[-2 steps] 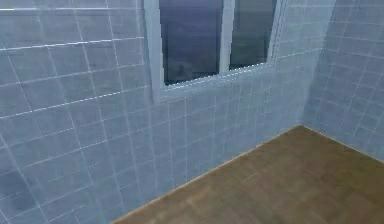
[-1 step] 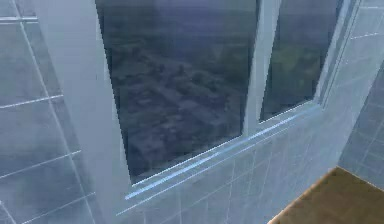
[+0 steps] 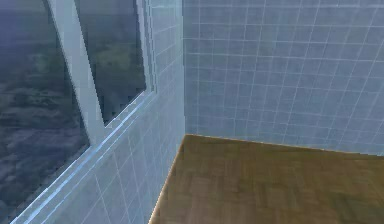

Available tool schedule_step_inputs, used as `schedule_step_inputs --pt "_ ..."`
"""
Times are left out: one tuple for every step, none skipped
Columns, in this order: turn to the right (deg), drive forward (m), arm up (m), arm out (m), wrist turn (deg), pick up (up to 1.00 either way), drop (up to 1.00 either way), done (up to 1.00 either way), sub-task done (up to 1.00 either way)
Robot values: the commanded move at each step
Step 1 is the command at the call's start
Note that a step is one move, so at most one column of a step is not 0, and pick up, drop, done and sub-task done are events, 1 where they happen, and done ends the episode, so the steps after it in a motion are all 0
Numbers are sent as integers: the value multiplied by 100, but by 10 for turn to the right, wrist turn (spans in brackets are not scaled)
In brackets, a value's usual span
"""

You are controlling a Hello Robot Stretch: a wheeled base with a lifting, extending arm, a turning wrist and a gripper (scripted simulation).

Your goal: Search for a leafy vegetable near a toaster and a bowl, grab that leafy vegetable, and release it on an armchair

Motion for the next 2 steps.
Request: schedule_step_inputs --pt "90 0 0 0 0 0 0 0 0" --pt "0 75 0 0 0 0 0 0 0"
